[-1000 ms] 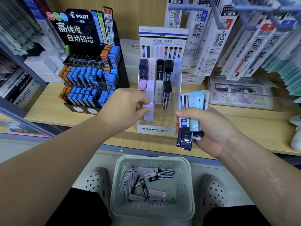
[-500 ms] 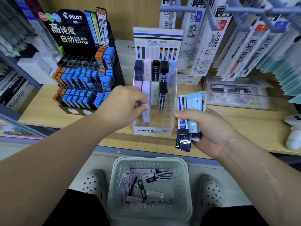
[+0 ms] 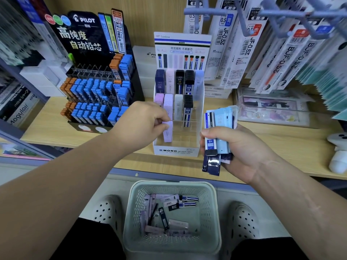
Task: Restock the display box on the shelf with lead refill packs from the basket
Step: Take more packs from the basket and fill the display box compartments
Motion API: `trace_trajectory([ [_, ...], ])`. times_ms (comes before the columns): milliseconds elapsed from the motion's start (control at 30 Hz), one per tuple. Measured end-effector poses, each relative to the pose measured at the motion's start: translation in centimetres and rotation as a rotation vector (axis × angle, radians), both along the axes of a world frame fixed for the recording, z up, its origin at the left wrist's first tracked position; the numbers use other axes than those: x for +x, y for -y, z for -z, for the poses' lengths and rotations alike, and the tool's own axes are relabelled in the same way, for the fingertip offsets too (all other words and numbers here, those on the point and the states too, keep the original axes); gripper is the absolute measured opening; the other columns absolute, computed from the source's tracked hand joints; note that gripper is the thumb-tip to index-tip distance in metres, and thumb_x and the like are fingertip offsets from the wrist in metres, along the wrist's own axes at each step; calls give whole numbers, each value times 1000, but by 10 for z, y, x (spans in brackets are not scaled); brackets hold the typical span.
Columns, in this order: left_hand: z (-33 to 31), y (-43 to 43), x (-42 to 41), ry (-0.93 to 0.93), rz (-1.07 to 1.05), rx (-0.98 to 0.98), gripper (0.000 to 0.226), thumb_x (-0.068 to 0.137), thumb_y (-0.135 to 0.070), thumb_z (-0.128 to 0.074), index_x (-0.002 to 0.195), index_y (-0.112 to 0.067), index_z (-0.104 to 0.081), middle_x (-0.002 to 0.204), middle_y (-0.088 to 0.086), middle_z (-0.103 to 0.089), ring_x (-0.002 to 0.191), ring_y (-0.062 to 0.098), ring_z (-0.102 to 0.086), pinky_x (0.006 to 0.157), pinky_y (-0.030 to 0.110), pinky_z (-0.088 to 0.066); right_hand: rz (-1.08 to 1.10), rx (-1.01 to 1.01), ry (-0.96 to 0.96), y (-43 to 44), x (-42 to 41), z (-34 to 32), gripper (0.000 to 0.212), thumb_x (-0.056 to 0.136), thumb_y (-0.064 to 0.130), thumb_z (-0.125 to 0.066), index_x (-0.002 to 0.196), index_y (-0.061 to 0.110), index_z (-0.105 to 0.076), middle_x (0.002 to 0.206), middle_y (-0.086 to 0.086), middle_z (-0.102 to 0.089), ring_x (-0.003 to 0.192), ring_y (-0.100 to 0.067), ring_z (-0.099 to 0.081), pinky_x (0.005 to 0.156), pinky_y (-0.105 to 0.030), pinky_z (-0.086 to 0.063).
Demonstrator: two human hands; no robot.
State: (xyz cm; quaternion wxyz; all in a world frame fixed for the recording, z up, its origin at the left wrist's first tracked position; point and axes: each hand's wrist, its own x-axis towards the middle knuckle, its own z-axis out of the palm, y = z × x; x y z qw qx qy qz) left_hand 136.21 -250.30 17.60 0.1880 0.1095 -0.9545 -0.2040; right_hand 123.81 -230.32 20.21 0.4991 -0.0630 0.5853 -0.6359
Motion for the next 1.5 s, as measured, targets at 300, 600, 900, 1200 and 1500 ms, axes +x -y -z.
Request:
trace_trajectory([
  [300, 4, -7, 0, 37, -65, -205, 18, 73, -18, -83, 83, -11, -69, 78, 1, -60, 66, 28, -62, 57, 36, -53, -47, 8, 0, 0, 2, 0, 18, 78, 3, -74, 91, 13, -68, 75, -7, -65, 65, -20, -62, 61, -32, -55],
  [600, -37, -77, -18, 3, -266, 1047, 9, 86, -21, -74, 92, -15, -72, 68, 2, -65, 50, 8, -54, 46, 20, -44, -110, -93, -20, 6, 9, -1, 23, 78, -6, -70, 93, 12, -70, 73, -7, -66, 62, -18, -62, 60, -30, -47],
  [900, -31, -73, -25, -22, -368, 1428, 12, 84, -8, -74, 90, 1, -69, 61, 8, -64, 50, 14, -57, 49, 23, -52, -110, -102, 23, 7, 7, 0, 41, 66, 9, -80, 106, 10, -71, 80, -7, -69, 66, -17, -65, 60, -31, -52],
  [1200, -38, -56, -24, -245, -346, 1574, 10, 91, -2, -64, 101, -4, -62, 73, 11, -69, 57, 13, -65, 55, 22, -56, 101, -120, 118, 5, -5, -6, 34, 64, 15, -77, 96, 9, -68, 73, -8, -71, 60, -18, -67, 57, -28, -56],
  [1500, -35, -54, -14, 203, -1, 1207, 35, 91, 8, -59, 115, -15, -69, 74, 6, -69, 72, 20, -68, 62, 26, -55, 183, -120, 9, 1, -14, -3, 15, 81, 0, -72, 85, 12, -65, 67, -5, -66, 60, -20, -64, 60, -32, -52],
])
